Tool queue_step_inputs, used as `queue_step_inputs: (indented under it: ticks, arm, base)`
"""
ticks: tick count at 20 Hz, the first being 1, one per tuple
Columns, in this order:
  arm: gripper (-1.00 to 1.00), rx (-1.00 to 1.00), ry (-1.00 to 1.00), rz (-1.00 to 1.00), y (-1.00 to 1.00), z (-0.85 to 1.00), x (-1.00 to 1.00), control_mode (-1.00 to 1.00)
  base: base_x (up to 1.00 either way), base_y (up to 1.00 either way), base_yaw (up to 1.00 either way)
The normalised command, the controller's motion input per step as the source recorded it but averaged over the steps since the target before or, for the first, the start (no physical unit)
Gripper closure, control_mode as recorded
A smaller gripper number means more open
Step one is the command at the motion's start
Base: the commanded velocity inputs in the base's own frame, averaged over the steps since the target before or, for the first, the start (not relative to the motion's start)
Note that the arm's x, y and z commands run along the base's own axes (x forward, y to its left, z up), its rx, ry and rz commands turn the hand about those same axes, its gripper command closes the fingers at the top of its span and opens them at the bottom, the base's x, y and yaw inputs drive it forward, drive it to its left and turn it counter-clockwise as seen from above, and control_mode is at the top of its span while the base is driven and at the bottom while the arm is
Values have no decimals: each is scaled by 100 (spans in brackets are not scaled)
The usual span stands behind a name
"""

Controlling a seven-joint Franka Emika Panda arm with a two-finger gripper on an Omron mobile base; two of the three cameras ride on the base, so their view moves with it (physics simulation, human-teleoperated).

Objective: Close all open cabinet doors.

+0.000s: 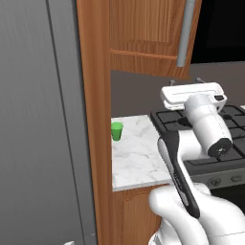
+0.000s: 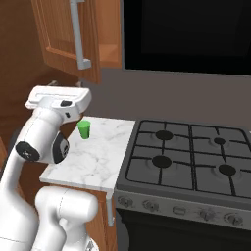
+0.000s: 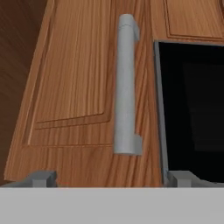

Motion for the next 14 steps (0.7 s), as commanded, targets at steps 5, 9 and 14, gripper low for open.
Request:
queue_step_inputs:
  ticks: [5, 9, 14]
  arm:
    - [-100, 0, 0, 0, 8, 1, 45, -100]
    - [-100, 0, 0, 0, 1, 2, 46, -100]
    - [-100, 0, 0, 0, 0, 0, 49, -100]
  base:
    - [0, 0, 0]
    - [0, 0, 0]
    - [0, 0, 0]
